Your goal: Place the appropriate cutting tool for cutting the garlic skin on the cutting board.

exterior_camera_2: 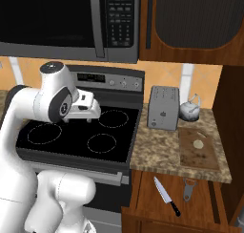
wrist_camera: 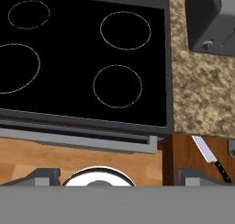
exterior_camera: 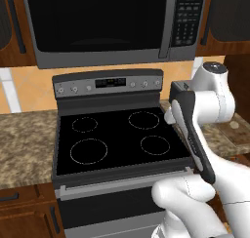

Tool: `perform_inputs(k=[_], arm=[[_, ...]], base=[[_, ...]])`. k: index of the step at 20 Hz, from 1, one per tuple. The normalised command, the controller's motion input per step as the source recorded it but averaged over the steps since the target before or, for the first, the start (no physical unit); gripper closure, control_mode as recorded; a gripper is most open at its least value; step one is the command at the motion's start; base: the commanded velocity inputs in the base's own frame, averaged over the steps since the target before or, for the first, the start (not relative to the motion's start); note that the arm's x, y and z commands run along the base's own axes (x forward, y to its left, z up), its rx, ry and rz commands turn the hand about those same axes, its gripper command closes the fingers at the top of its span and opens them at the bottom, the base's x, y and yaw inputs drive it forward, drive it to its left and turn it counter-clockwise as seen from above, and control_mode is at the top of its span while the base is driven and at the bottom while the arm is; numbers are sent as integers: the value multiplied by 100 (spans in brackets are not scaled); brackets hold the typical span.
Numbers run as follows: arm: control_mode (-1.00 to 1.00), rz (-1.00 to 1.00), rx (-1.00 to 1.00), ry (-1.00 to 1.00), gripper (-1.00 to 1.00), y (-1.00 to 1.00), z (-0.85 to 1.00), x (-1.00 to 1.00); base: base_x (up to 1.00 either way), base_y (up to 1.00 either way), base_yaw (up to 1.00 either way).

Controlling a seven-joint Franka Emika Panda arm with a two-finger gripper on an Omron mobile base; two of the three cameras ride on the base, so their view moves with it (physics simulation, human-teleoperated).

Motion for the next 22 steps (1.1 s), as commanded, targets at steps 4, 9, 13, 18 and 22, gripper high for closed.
perform_inputs(k=[4,9,13,18,22], arm=[[-100,2,-8,-9,-100,-34,-29,-39],[-100,1,-1,-6,-100,-12,-12,-40],[-100,1,3,-1,-100,-19,-10,-21],[-100,0,3,2,-100,-29,-6,0],[-100,0,0,9,-100,-46,-13,-24]], base=[[0,0,0],[0,0,0],[0,0,0],[0,0,0],[0,0,0]])
